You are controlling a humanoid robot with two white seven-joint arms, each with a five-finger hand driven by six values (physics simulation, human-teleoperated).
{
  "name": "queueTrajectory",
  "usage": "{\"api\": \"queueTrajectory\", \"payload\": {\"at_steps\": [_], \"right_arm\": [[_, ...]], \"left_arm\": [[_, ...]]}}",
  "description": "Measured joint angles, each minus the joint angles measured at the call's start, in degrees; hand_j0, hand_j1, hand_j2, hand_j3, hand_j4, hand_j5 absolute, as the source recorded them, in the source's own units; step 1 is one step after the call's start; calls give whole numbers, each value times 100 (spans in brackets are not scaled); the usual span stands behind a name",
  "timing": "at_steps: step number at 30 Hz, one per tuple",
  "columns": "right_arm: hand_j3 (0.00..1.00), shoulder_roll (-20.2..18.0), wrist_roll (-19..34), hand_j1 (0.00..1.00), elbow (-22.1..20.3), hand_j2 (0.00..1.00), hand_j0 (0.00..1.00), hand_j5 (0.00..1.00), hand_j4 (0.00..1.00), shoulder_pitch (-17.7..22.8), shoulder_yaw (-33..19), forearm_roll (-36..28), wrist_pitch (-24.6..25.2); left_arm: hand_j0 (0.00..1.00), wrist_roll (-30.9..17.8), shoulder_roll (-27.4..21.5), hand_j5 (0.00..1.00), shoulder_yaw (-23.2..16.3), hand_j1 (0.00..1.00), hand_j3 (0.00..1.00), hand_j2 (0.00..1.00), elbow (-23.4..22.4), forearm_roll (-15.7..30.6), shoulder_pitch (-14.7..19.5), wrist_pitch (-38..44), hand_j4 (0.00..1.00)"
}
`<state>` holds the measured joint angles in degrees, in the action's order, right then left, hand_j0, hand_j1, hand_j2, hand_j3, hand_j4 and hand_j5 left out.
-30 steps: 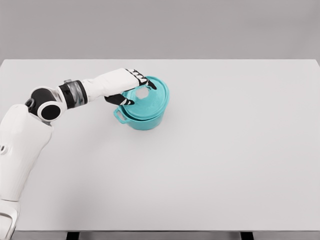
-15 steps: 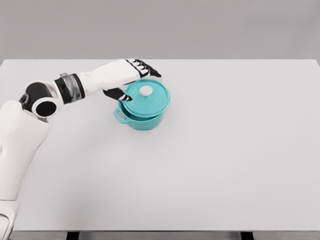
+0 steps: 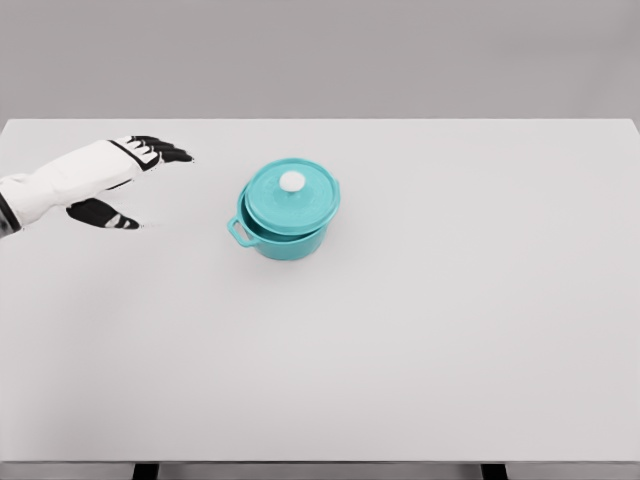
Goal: Cover the pot with left arm
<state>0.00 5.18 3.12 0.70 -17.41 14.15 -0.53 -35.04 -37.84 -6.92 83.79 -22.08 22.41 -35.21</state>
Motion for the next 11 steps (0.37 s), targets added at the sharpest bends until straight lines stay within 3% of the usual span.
{"api": "queueTrajectory", "payload": {"at_steps": [4,11], "right_arm": [[100,0,0,100,0,100,100,100,100,0,0,0,0],[100,0,0,100,0,100,100,100,100,-9,0,0,0]], "left_arm": [[100,1,-174,100,263,100,100,100,-71,81,-9,4,100],[100,1,-235,100,373,100,100,100,-81,109,-9,4,100]]}}
